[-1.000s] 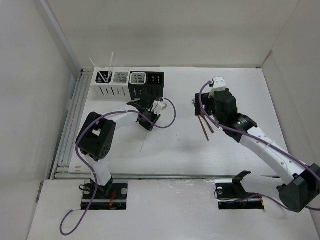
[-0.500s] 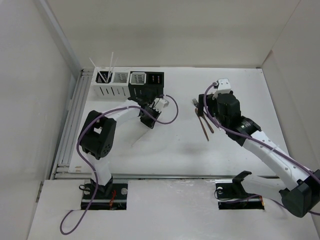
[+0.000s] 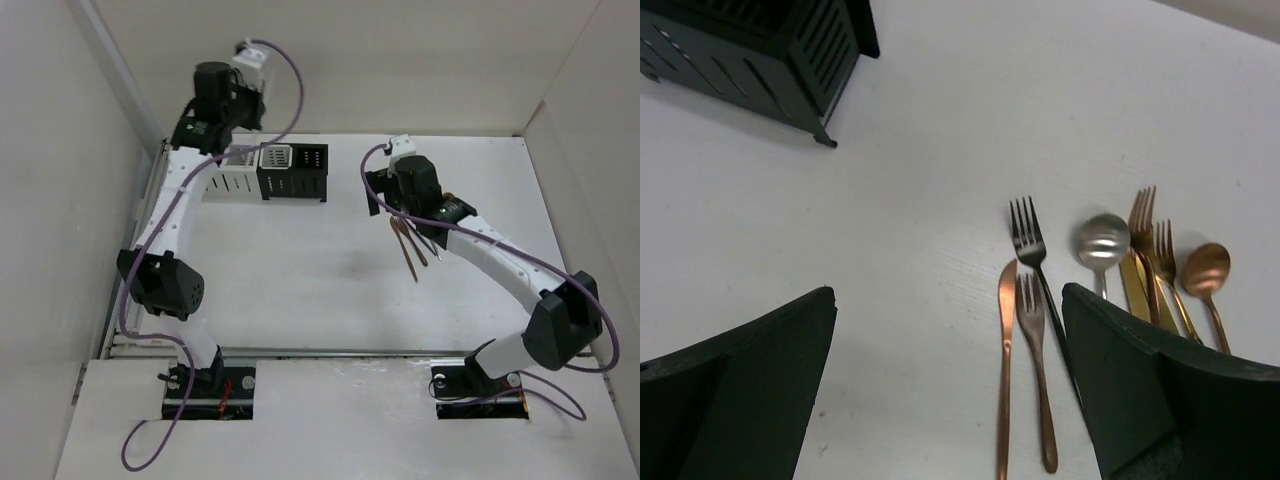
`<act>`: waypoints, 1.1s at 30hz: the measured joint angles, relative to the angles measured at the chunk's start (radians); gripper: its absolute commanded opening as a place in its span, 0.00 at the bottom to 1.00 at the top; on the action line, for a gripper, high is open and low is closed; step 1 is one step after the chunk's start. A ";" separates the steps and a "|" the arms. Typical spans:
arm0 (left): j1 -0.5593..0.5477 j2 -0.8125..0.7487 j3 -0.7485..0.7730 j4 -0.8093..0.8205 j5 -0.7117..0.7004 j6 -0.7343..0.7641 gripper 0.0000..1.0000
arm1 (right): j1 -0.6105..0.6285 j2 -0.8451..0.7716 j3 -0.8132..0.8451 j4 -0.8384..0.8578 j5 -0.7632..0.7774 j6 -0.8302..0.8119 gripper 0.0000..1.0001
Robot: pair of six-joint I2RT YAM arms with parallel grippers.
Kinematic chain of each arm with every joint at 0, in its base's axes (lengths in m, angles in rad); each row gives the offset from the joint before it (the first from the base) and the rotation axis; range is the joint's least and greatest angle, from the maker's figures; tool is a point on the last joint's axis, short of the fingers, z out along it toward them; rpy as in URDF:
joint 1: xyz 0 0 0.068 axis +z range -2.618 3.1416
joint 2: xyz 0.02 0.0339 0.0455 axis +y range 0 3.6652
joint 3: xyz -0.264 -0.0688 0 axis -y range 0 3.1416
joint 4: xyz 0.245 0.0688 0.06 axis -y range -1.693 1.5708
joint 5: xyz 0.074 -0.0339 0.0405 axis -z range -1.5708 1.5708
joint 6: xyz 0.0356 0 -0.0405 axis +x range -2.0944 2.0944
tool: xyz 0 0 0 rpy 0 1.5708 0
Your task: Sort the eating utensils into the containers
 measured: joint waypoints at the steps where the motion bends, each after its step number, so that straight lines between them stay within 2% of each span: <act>1: 0.045 0.002 0.026 0.029 -0.012 -0.008 0.00 | -0.003 0.021 0.019 0.007 -0.016 -0.011 0.99; 6: 0.251 0.060 0.099 0.187 -0.051 -0.039 0.00 | -0.013 0.147 0.134 0.030 -0.094 -0.060 0.99; 9: 0.318 0.121 0.103 0.262 -0.052 -0.048 0.00 | -0.018 0.216 0.192 0.034 -0.130 -0.086 0.99; 19: 0.351 0.399 0.122 0.387 0.002 -0.101 0.00 | -0.027 0.357 0.316 0.038 -0.230 -0.130 0.99; 25: 0.353 0.413 0.066 0.467 0.018 -0.119 0.00 | -0.031 0.360 0.317 0.039 -0.242 -0.132 0.99; 29: 0.361 0.406 -0.031 0.509 0.026 -0.122 0.00 | -0.055 0.359 0.315 0.039 -0.255 -0.124 0.99; 30: 0.362 0.406 -0.053 0.512 0.031 -0.122 0.02 | -0.071 0.359 0.314 0.035 -0.270 -0.123 0.99; 31: 0.363 0.406 -0.079 0.512 0.037 -0.122 0.10 | -0.085 0.359 0.314 0.028 -0.280 -0.120 0.99; 33: 0.365 0.404 -0.112 0.526 0.045 -0.119 0.20 | -0.129 0.359 0.315 0.000 -0.292 -0.113 0.99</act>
